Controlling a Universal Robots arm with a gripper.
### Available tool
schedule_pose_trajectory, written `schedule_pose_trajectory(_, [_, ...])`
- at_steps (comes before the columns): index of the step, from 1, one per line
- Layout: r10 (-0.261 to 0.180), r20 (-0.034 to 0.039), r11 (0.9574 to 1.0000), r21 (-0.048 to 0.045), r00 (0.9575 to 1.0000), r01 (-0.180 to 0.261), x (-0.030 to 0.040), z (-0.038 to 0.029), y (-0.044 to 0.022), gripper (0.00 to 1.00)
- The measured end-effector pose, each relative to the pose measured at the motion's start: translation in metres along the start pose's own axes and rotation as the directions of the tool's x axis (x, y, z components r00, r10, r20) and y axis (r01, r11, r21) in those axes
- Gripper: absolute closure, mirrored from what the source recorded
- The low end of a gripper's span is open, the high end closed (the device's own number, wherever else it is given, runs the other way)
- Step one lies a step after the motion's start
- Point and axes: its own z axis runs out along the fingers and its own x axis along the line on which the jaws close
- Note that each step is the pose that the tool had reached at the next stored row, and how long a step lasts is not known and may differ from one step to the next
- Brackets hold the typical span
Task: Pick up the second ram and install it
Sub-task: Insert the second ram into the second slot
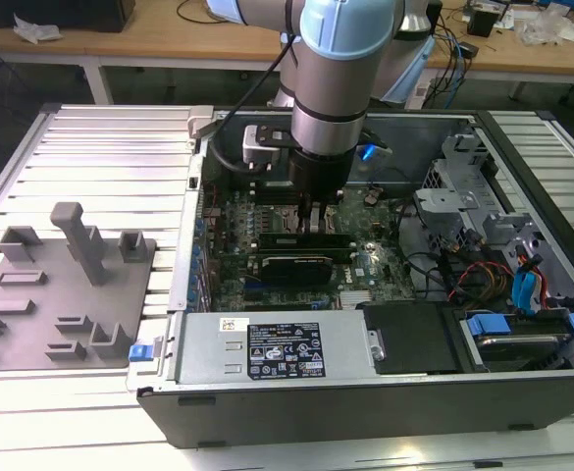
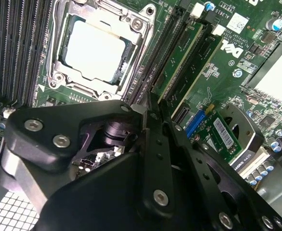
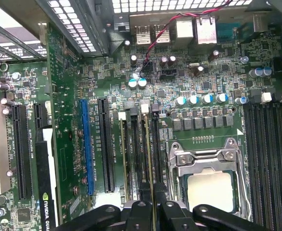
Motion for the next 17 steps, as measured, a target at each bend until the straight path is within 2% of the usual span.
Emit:
schedule_pose_trajectory(5, [0.0,0.0004,1.0,0.0,1.0,0.0,0.0,0.0049,-0.0002,0.86])
schedule_pose_trajectory(17, [0.0,0.0005,1.0,-0.0001,1.0,0.0,0.0,0.0062,-0.0012,0.86])
